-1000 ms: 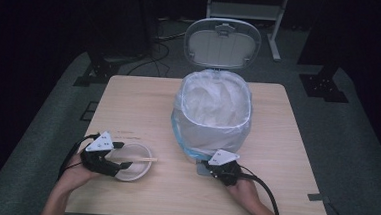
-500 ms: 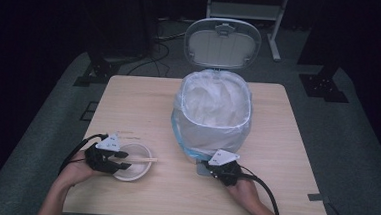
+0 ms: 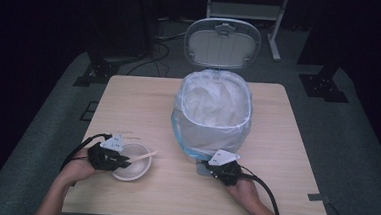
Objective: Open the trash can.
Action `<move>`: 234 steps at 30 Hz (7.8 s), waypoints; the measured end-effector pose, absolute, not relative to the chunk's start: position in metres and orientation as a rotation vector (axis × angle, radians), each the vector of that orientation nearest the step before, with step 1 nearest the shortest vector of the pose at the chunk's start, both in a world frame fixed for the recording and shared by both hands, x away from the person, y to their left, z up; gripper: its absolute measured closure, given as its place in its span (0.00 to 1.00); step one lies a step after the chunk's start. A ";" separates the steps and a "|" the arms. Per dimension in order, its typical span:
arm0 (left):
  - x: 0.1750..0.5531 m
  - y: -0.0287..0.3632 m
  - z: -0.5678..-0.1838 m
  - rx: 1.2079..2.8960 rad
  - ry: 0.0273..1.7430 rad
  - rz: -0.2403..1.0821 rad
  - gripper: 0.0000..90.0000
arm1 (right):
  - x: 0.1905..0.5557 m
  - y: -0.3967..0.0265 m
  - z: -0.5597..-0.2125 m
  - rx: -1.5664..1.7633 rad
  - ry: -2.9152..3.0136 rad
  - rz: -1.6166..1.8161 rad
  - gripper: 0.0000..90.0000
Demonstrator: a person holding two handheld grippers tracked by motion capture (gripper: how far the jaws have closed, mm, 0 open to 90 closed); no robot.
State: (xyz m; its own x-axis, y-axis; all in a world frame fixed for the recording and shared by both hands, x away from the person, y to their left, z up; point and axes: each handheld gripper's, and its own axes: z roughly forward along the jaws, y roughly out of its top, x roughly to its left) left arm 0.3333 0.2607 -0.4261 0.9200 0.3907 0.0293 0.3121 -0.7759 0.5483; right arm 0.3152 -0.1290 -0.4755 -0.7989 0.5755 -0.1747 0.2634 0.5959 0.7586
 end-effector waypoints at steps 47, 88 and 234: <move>0.337 0.255 -0.332 2.401 0.384 0.200 0.88 | 0.315 -0.130 -0.476 0.647 2.420 1.060 1.00; 0.357 0.224 -0.235 2.422 0.308 0.253 0.88 | 0.315 -0.130 -0.476 0.644 2.422 1.054 1.00; 0.420 0.036 -0.182 2.645 0.118 0.261 0.88 | 0.315 -0.130 -0.477 0.611 2.412 1.056 1.00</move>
